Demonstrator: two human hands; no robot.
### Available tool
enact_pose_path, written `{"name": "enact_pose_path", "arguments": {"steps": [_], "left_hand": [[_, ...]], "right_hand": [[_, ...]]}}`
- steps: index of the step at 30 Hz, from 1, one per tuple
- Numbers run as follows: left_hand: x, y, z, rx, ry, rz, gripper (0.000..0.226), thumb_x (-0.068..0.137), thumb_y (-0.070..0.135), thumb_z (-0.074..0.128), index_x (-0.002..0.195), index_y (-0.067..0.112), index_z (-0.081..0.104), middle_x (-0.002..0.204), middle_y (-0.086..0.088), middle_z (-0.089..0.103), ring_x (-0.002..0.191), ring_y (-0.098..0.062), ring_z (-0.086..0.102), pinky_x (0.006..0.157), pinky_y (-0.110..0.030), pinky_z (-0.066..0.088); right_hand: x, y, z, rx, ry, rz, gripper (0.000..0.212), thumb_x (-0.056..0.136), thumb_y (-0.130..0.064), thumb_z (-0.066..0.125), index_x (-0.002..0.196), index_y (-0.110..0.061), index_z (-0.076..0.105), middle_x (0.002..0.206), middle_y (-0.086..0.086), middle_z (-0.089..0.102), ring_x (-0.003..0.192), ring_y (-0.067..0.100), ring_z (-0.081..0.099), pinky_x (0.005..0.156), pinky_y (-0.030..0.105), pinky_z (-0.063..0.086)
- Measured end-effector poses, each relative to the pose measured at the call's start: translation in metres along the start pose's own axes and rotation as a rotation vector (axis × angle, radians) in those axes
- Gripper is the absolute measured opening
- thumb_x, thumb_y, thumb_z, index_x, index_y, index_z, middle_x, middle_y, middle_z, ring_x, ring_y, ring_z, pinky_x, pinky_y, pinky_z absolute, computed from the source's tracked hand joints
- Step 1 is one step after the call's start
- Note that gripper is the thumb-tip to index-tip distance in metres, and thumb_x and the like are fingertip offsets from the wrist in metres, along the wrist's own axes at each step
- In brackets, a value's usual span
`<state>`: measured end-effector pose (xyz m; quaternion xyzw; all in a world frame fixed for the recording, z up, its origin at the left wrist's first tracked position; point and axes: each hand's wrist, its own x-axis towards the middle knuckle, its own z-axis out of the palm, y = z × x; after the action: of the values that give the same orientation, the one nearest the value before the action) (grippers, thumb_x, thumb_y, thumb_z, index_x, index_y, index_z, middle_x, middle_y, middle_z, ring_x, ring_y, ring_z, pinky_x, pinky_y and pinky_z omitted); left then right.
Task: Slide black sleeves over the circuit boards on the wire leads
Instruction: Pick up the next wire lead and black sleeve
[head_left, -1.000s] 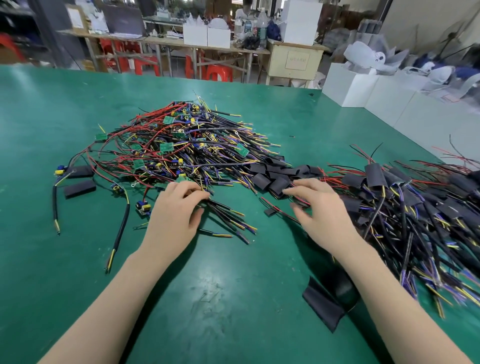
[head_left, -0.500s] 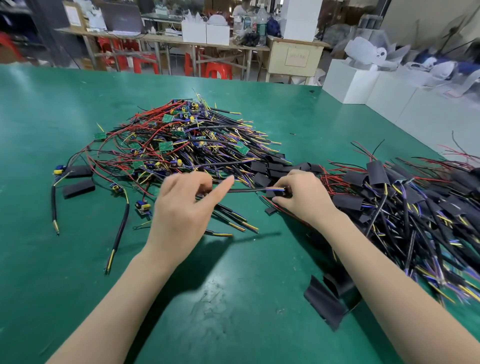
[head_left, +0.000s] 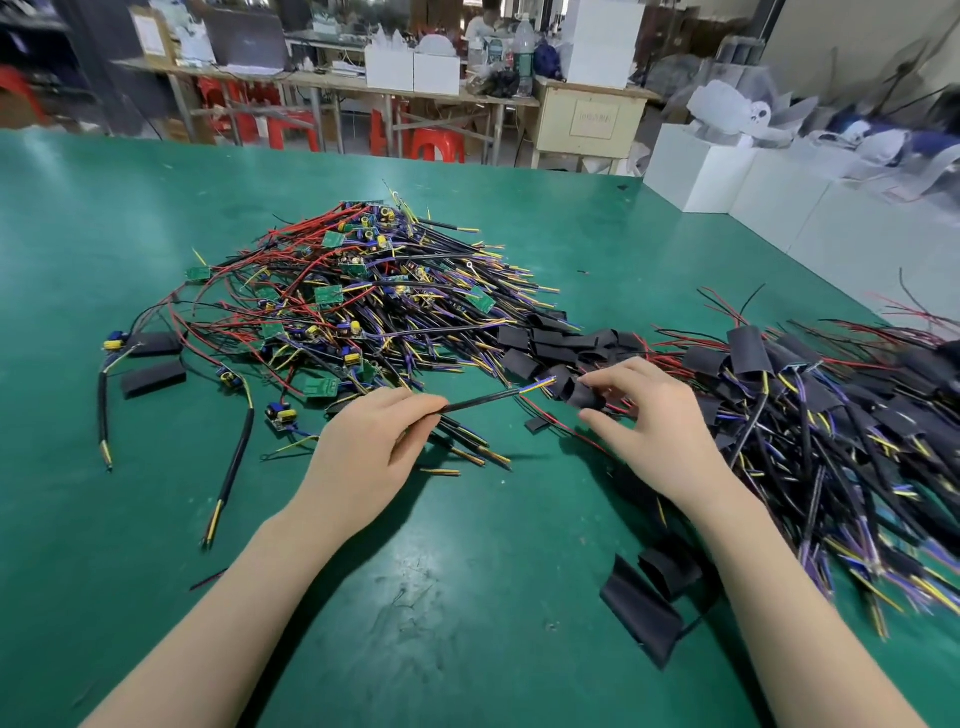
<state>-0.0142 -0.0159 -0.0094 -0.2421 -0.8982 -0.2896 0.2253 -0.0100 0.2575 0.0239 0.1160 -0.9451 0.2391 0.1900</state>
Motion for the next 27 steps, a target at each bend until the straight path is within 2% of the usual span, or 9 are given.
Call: {"name": "enact_pose_path", "arguments": {"steps": [5, 8, 11, 15, 17, 21, 24, 27], "left_hand": [[0.0, 0.005, -0.001, 0.021, -0.02, 0.042, 0.019, 0.094, 0.017, 0.057, 0.106, 0.012, 0.071, 0.079, 0.015, 0.049, 0.074, -0.01, 0.048, 0.069, -0.02, 0.035], [0.0, 0.005, -0.002, 0.023, -0.044, 0.046, 0.023, 0.093, 0.02, 0.055, 0.106, 0.013, 0.072, 0.078, 0.008, 0.057, 0.075, -0.015, 0.054, 0.067, -0.023, 0.04], [-0.001, 0.004, -0.001, 0.02, -0.066, 0.047, 0.018, 0.094, 0.015, 0.06, 0.108, 0.014, 0.072, 0.079, 0.002, 0.061, 0.076, -0.021, 0.058, 0.065, -0.034, 0.049], [-0.001, 0.007, 0.0, -0.002, -0.084, 0.045, 0.02, 0.092, 0.01, 0.064, 0.109, 0.013, 0.072, 0.079, -0.001, 0.061, 0.077, -0.021, 0.056, 0.067, -0.037, 0.05], [0.0, 0.012, 0.001, -0.066, -0.103, 0.042, 0.022, 0.091, 0.006, 0.063, 0.111, 0.009, 0.072, 0.08, -0.002, 0.06, 0.077, -0.019, 0.054, 0.071, -0.033, 0.048], [0.001, 0.022, 0.003, -0.203, -0.142, 0.024, 0.027, 0.094, 0.004, 0.058, 0.118, 0.009, 0.069, 0.082, -0.005, 0.055, 0.076, -0.015, 0.05, 0.071, -0.014, 0.036], [0.001, 0.025, 0.004, -0.203, -0.152, 0.008, 0.026, 0.094, 0.004, 0.057, 0.117, 0.008, 0.069, 0.083, -0.004, 0.056, 0.077, -0.014, 0.05, 0.071, -0.012, 0.034], [0.0, 0.027, 0.005, -0.238, -0.146, 0.001, 0.028, 0.094, 0.002, 0.058, 0.119, 0.008, 0.066, 0.086, 0.0, 0.057, 0.08, -0.009, 0.051, 0.075, -0.013, 0.035]], "right_hand": [[-0.001, -0.003, -0.004, 0.002, 0.014, -0.041, 0.027, 0.078, -0.013, 0.075, 0.105, -0.016, 0.072, 0.095, 0.0, 0.064, 0.09, 0.021, 0.059, 0.083, 0.038, 0.048], [-0.001, -0.007, -0.003, 0.007, 0.005, -0.09, 0.028, 0.078, -0.014, 0.076, 0.105, -0.017, 0.072, 0.097, 0.0, 0.065, 0.093, 0.023, 0.059, 0.082, 0.042, 0.048], [0.0, -0.01, -0.003, -0.026, 0.015, -0.14, 0.028, 0.077, -0.016, 0.078, 0.104, -0.018, 0.073, 0.097, 0.0, 0.066, 0.093, 0.026, 0.06, 0.081, 0.044, 0.048], [-0.003, -0.016, -0.001, -0.207, 0.047, -0.236, 0.029, 0.07, -0.019, 0.083, 0.098, -0.019, 0.075, 0.091, -0.001, 0.067, 0.087, 0.028, 0.061, 0.075, 0.039, 0.043], [-0.003, -0.021, 0.002, -0.301, 0.047, -0.285, 0.027, 0.067, -0.018, 0.083, 0.093, -0.021, 0.075, 0.087, -0.003, 0.066, 0.084, 0.026, 0.061, 0.077, 0.038, 0.04], [-0.004, -0.024, 0.002, -0.371, 0.004, -0.313, 0.021, 0.066, -0.016, 0.08, 0.085, -0.025, 0.074, 0.081, -0.006, 0.065, 0.081, 0.025, 0.06, 0.081, 0.038, 0.039], [-0.006, -0.024, -0.001, -0.349, -0.019, -0.295, 0.018, 0.068, -0.02, 0.078, 0.085, -0.026, 0.074, 0.079, -0.008, 0.065, 0.08, 0.023, 0.06, 0.083, 0.041, 0.04], [-0.006, -0.029, 0.001, -0.291, -0.054, -0.272, 0.021, 0.071, -0.027, 0.076, 0.092, -0.028, 0.074, 0.083, -0.01, 0.065, 0.085, 0.02, 0.059, 0.085, 0.038, 0.036]]}}
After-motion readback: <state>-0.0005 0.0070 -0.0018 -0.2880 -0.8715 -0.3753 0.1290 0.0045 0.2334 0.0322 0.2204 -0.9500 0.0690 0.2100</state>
